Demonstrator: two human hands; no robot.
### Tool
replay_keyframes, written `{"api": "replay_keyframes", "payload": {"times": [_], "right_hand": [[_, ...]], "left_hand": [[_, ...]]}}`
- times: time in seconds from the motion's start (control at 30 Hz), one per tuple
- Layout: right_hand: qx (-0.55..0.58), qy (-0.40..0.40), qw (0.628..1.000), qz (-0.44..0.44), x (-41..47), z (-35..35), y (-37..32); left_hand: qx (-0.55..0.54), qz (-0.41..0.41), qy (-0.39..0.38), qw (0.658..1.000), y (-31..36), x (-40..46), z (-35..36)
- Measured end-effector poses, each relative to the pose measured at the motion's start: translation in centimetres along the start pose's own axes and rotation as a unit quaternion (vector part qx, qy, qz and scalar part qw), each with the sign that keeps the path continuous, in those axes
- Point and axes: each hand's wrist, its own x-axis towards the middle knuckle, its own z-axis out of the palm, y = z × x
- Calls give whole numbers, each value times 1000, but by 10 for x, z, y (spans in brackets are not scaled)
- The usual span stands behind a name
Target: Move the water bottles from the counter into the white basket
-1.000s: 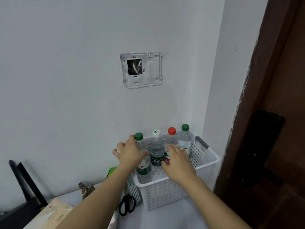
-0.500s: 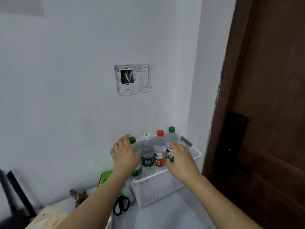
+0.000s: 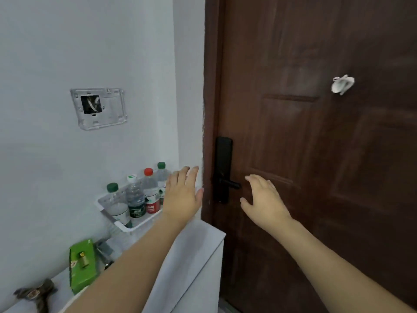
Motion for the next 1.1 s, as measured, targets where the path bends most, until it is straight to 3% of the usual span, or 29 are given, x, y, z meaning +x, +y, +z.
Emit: {"api": "replay_keyframes", "payload": {"times": [0.33, 0.77, 1.1], "right_hand": [[-64, 78, 986, 132, -130, -124, 84], [-67, 63, 975, 204, -340, -249, 230], [-74, 96, 960, 251, -434, -325, 275]], "left_hand": [[-50, 145, 6, 988, 174, -21, -5], [-86, 202, 0, 975, 433, -133, -29], [-98, 266, -38, 958, 560, -167, -39]]}}
